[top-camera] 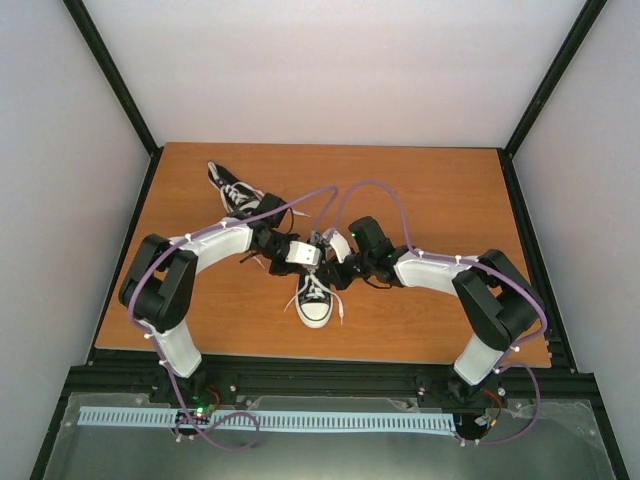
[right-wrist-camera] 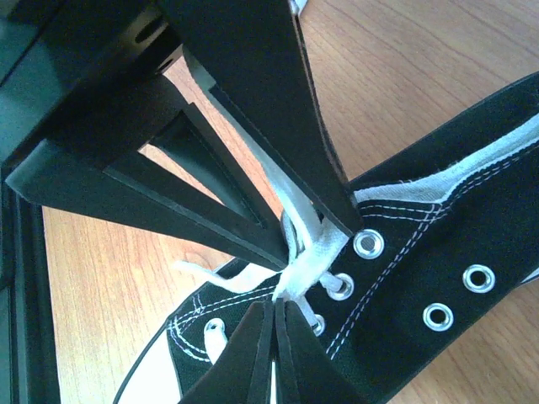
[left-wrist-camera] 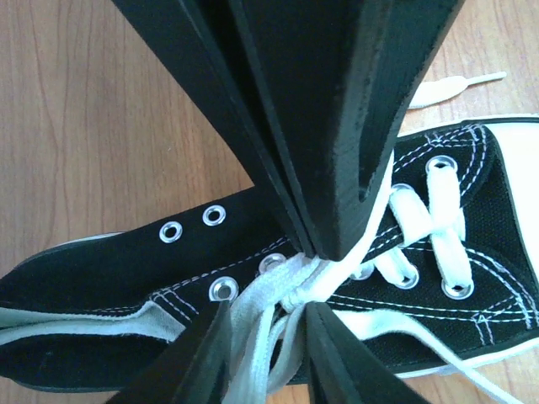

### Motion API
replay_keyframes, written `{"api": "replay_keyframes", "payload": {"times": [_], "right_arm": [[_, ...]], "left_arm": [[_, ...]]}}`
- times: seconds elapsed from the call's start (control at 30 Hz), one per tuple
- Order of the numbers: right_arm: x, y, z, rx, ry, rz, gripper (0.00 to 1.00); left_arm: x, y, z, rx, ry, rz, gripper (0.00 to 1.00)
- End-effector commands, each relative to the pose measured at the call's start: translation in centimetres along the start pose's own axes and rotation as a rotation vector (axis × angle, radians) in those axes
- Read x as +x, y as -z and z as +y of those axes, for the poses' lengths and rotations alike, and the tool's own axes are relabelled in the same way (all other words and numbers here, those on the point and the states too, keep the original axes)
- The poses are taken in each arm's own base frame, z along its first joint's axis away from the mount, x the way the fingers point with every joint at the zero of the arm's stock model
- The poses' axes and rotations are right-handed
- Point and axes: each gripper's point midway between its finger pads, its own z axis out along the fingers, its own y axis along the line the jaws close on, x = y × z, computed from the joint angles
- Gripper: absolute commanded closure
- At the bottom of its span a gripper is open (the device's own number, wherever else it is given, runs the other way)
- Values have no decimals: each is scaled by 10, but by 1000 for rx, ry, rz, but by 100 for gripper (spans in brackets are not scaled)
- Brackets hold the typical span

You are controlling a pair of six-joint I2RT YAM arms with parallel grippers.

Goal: Tie the shoes

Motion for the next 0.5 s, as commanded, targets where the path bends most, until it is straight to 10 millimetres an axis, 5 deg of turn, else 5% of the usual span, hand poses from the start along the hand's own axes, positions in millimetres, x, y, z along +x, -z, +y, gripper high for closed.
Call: {"api": "replay_keyframes", "payload": {"times": [0.0, 0.13, 0.33, 0.47], "right_arm": [[-11, 3, 4, -16, 38, -24, 97], [-13, 4, 5, -19, 47, -30, 97], [-16, 7, 8, -26, 57, -43, 93], [-22, 16, 5, -20, 55, -70, 75]], "left_arm": [[-8, -3, 6, 3, -16, -33, 75], [-7, -5, 5, 15, 1, -29, 88], [-12, -2, 5, 36, 40, -39, 94], [-17, 1, 4, 45, 62, -50, 95]]}}
